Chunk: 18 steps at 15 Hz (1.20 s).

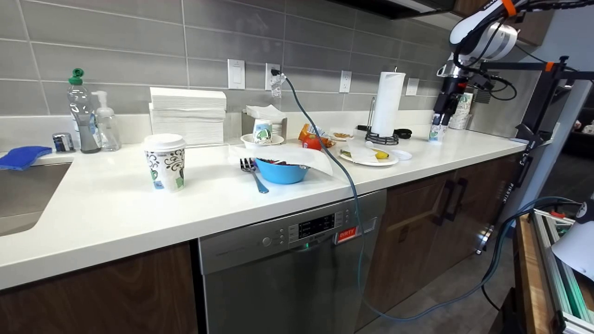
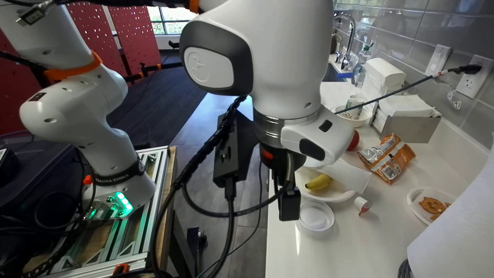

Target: Pick up the lid from the counter and put it in the bin

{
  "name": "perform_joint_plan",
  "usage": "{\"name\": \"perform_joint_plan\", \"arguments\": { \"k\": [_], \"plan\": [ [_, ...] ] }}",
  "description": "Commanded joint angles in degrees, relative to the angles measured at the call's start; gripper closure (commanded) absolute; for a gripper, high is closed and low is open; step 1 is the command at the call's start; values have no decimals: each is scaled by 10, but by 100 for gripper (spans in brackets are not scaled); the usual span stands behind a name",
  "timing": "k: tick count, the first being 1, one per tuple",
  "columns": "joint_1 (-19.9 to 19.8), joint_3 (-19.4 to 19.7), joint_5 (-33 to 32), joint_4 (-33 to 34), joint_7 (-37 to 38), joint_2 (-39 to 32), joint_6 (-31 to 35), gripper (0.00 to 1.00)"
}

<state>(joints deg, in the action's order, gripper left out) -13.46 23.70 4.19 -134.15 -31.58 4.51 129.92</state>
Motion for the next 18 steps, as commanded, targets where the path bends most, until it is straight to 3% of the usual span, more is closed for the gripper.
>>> {"name": "perform_joint_plan", "arguments": {
  "k": [1,8,10,11,14,16,18],
  "plan": [
    [-7,-17,41,-6,-43,-49,106,0],
    [-41,-77,144,5,-144,-153,212,0],
    [-57,-99,159,11,-159,-177,228,16],
    [-65,-108,163,13,-165,-187,239,34],
    [-94,-141,184,23,-185,-208,267,56],
    [-116,-165,207,31,-200,-218,281,66],
    [-134,-181,223,42,-204,-227,276,57]
  ]
}}
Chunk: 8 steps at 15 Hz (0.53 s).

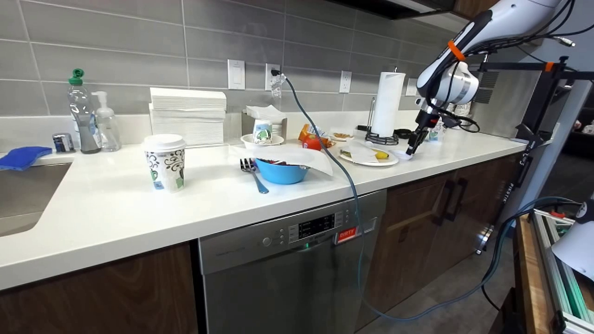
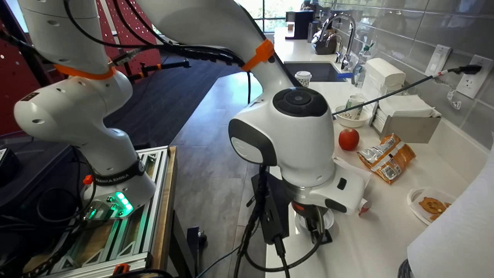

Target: Pick up the lid from the counter and put it in the bin

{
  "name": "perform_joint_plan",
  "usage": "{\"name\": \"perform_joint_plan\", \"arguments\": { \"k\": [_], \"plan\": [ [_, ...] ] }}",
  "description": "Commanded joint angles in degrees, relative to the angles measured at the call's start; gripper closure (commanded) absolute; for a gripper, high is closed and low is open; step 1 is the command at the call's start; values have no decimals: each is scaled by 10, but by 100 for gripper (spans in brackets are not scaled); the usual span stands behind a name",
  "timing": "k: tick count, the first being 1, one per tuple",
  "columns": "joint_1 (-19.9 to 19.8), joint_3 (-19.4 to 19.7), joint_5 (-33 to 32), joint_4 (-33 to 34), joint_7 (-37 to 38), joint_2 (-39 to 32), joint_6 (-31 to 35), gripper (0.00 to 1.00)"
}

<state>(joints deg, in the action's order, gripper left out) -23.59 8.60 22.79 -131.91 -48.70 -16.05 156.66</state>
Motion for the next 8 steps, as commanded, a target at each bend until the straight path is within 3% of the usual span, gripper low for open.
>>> {"name": "perform_joint_plan", "arguments": {
  "k": [1,6,7,8],
  "plan": [
    [-39,-36,44,25,-33,-26,4,54],
    [-65,-60,67,42,-36,-44,-10,59],
    [-66,-61,67,42,-33,-44,-7,81],
    [-66,-62,65,43,-29,-45,-10,82]
  ]
}}
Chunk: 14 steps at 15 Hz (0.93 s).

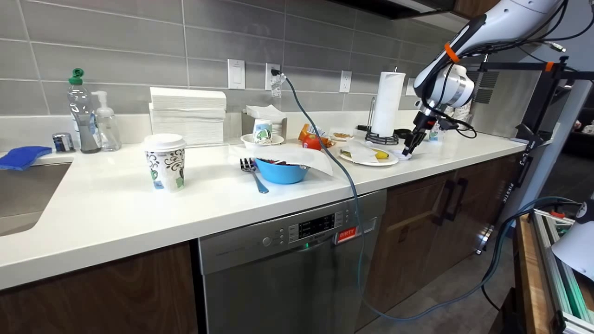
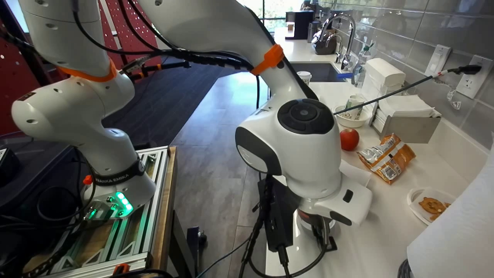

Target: Pick up the lid from the counter and put it in the bin

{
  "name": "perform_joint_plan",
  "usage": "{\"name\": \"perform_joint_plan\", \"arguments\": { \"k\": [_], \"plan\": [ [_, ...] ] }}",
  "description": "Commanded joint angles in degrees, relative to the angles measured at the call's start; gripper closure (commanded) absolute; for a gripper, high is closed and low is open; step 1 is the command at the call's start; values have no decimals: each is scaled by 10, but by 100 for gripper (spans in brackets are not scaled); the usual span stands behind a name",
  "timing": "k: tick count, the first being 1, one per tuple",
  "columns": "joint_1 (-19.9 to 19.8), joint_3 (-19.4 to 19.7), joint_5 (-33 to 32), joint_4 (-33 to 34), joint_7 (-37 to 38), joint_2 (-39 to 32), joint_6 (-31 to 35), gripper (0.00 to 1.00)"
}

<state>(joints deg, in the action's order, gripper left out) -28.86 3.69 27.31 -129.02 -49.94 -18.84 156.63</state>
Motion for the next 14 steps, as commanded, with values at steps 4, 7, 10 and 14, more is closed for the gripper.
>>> {"name": "perform_joint_plan", "arguments": {
  "k": [4,7,10,14],
  "plan": [
    [-4,13,-15,-3,28,12,-66,100],
    [0,46,-39,-22,49,46,-129,99],
    [-3,98,-101,-38,61,75,-228,99],
    [-23,141,-74,-55,24,79,-299,99]
  ]
}}
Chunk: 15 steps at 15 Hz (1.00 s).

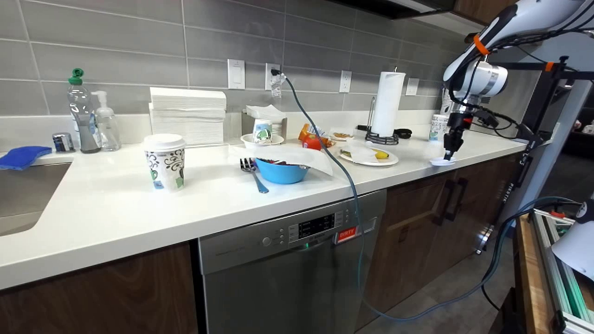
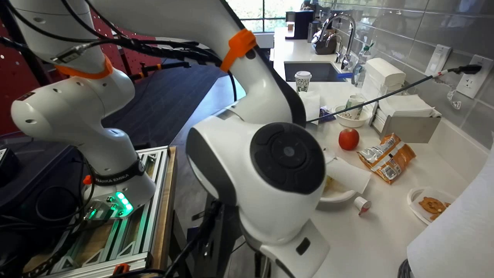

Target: Pick up the lid from the counter and put it in the bin

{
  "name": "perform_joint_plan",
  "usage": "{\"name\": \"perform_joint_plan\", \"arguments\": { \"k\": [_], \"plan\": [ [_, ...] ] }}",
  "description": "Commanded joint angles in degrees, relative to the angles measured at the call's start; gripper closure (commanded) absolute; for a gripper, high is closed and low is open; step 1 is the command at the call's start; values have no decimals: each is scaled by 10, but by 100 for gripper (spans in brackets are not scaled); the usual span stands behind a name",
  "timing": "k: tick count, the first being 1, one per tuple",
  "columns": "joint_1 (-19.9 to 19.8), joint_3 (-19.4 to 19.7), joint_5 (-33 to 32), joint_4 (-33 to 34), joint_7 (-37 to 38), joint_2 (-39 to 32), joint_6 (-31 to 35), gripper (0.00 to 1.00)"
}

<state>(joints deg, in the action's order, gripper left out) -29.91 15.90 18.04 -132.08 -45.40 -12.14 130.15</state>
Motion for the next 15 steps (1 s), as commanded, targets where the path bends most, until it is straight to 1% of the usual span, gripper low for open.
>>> {"name": "perform_joint_plan", "arguments": {
  "k": [1,5,7,8,9,10,13,14,15],
  "plan": [
    [-20,25,40,-30,-35,7,-37,99],
    [-60,38,140,-52,-81,-25,-16,99],
    [-89,39,198,-54,-106,-52,-6,99],
    [-67,38,145,-52,-71,-24,-22,99],
    [-77,38,150,-53,-79,-31,-21,97],
    [-79,38,149,-52,-79,-32,-21,97],
    [-71,35,149,-49,-76,-28,-21,97],
    [-63,31,155,-53,-70,-39,7,99],
    [-64,28,161,-52,-73,-53,16,99]
  ]
}}
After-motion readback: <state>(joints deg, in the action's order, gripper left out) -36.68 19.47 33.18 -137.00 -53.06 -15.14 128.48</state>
